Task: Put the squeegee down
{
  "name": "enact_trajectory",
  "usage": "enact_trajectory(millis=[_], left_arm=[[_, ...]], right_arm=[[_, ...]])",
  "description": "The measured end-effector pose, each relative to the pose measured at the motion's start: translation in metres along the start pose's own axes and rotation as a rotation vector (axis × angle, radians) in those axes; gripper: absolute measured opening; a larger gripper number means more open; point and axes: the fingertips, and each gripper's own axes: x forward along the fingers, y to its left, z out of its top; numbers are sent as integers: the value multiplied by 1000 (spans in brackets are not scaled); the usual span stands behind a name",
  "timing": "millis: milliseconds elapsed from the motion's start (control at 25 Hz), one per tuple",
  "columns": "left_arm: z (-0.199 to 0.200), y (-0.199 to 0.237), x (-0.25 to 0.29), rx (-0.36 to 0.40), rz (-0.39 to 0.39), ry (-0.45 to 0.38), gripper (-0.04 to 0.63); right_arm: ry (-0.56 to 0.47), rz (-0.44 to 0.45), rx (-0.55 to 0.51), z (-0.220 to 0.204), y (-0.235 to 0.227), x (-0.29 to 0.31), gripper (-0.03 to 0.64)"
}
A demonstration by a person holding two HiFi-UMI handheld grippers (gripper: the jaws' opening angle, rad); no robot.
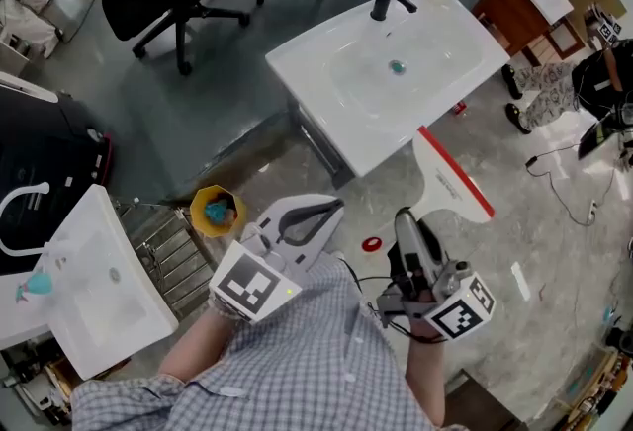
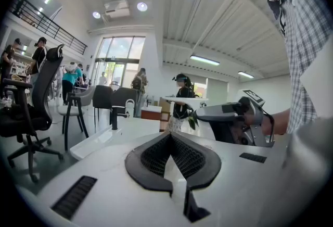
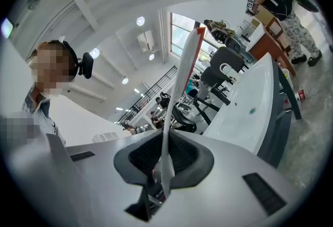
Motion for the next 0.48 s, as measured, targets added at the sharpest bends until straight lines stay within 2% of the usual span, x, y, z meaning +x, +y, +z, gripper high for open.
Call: enact_trajectory(millis=[480], left_arm=[[-1,14,-16,-11,15,-18,5]], right_arm=[[-8,-41,-31,-4,3,4,34]])
